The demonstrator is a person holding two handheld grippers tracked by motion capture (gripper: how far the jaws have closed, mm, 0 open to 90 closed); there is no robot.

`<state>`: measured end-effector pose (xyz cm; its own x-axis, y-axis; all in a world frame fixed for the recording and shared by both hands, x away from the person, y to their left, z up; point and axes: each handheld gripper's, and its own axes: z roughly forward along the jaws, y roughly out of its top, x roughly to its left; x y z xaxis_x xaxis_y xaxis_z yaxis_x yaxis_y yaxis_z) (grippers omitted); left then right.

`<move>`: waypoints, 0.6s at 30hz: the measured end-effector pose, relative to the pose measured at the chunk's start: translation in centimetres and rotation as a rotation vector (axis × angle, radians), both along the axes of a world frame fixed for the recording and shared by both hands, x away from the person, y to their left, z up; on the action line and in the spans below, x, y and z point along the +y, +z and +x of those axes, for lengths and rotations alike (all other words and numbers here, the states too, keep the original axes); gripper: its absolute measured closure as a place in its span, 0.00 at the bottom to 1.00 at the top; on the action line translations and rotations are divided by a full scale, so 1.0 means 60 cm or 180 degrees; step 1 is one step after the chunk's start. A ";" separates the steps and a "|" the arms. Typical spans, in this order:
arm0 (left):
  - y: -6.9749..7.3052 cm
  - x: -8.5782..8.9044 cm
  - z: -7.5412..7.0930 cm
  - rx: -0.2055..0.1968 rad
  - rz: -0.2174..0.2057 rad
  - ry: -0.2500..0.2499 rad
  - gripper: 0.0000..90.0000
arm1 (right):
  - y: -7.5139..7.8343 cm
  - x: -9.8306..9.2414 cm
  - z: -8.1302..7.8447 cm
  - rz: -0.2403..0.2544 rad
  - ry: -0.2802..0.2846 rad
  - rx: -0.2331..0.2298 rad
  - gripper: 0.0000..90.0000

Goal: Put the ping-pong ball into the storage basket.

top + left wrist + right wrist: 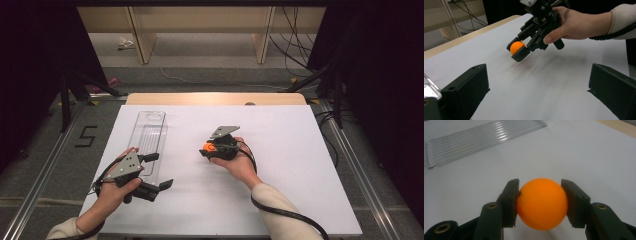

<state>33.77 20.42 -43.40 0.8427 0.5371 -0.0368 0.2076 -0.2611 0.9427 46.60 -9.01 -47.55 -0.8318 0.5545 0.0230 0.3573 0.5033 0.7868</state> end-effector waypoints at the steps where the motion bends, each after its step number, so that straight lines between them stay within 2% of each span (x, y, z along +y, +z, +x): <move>1: 0.000 0.000 0.000 0.0000 0.0000 0.0000 0.03 | 0.000 0.000 0.000 0.0000 0.0000 0.0000 0.57; 18: 0.000 0.000 0.000 0.0000 -0.0004 0.0004 0.03 | 0.009 0.003 -0.002 0.0048 0.0016 -0.0026 0.57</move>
<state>33.78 20.44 -43.40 0.8420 0.5381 -0.0374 0.2079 -0.2598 0.9430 46.47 -8.83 -46.98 -0.8349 0.5499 0.0244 0.3482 0.4933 0.7971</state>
